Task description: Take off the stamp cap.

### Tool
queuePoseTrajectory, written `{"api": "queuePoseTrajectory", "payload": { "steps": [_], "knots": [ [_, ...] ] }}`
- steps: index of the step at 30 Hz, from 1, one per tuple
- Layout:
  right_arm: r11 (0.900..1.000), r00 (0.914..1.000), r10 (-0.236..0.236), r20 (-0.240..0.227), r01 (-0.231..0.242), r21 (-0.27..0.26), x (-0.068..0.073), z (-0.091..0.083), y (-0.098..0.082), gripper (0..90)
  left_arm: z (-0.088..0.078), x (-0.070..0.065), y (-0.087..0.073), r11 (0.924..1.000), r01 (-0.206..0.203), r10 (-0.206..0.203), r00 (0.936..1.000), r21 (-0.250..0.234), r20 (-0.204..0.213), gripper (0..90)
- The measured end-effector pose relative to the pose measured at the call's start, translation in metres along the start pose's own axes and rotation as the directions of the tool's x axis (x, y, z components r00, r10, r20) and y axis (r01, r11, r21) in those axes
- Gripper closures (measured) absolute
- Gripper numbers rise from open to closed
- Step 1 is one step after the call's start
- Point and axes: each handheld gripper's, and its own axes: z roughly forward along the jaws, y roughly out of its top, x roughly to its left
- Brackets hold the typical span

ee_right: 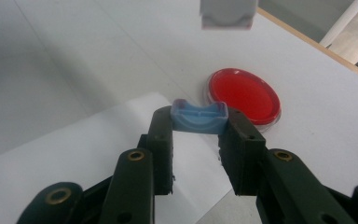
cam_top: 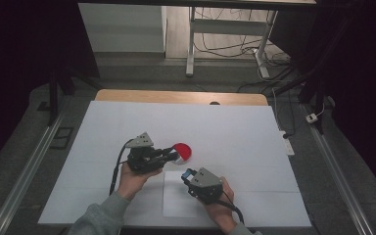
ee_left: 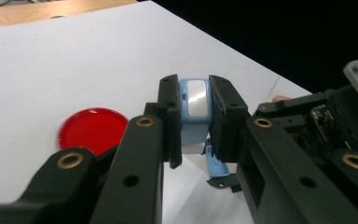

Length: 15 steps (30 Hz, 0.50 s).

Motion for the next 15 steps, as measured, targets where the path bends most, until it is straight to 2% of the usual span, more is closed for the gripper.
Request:
{"api": "queuePoseTrajectory", "payload": {
  "steps": [5, 15],
  "knots": [
    [0.999, 0.9990, 0.045, 0.001, -0.045, 0.002, -0.006, -0.001, -0.006, 65.6, 0.005, -0.003, 0.000, 0.9994, -0.014, 0.014, 0.9997, 0.030, 0.020, 76.1],
    [0.997, 0.9968, 0.080, 0.006, -0.080, -0.016, -0.016, -0.005, -0.012, 65.4, 0.006, -0.002, -0.001, 0.9987, -0.014, 0.013, 0.9995, 0.048, 0.027, 76.0]
  ]
}}
